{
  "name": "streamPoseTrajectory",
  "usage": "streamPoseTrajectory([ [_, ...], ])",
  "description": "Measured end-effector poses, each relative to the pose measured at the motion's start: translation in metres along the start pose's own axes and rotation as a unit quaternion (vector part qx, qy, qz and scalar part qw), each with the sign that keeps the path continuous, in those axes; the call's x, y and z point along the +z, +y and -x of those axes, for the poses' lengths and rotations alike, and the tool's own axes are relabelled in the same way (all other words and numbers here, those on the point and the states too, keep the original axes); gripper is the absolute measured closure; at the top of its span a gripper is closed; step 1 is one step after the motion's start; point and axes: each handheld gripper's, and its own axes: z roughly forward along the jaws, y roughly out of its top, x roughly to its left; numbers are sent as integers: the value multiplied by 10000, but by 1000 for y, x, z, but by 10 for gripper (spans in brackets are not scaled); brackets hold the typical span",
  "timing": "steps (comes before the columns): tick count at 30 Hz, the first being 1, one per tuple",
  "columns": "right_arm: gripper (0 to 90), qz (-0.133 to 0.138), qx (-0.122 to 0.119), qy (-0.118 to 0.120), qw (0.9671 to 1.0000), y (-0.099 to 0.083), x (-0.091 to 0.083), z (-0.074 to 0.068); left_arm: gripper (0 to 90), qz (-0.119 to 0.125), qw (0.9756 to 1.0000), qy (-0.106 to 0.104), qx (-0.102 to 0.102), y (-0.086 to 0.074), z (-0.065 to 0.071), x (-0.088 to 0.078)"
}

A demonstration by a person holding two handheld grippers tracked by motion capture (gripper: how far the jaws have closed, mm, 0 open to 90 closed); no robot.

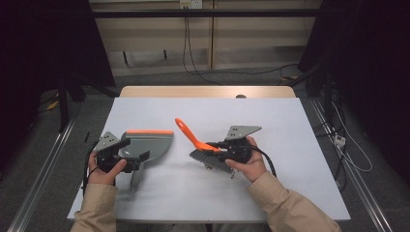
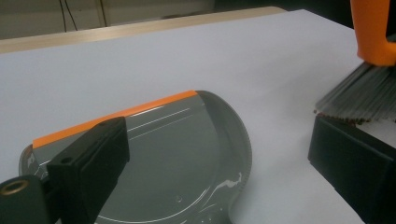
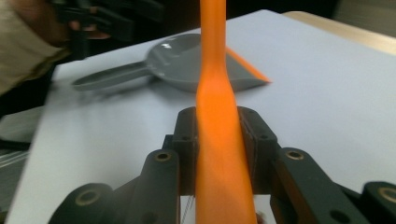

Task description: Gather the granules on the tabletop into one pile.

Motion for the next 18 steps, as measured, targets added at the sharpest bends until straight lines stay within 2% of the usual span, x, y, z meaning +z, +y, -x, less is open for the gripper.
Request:
streamPoseTrajectory([
  [2, 711, -28, 180, -345, 9992, 1, -9, 1, 52, 52, 10000, -29, -27, 1, 1, 0],
  [4, 711, -55, 294, -721, 9969, -1, -17, 4, 52, 33, 10000, -36, -3, 1, 2, -1],
  [6, 711, -84, 538, -1029, 9932, -4, -24, 6, 52, 55, 10000, -68, -12, 1, 2, -1],
  [7, 711, -92, 619, -1230, 9904, -6, -28, 6, 52, 85, 9999, -78, -33, 2, 2, -1],
  [8, 711, -99, 707, -1496, 9862, -8, -32, 6, 52, 84, 9999, -84, -28, 2, 2, -1],
  [9, 711, -88, 773, -1625, 9836, -10, -34, 6, 52, 95, 9999, -101, -26, 2, 2, -1],
  [11, 711, -85, 879, -2039, 9750, -13, -39, 4, 52, 131, 9998, -113, -23, 3, 2, -3],
  [14, 711, -72, 1020, -2610, 9599, -17, -45, 2, 52, 178, 9998, -132, -19, 5, 3, -4],
  [16, 711, -125, 1139, -2880, 9508, -19, -48, 1, 52, 221, 9996, -194, -18, 6, 4, -4],
  [18, 711, -190, 1080, -3272, 9386, -23, -49, -2, 52, 221, 9995, -214, 36, 7, 6, -4],
])
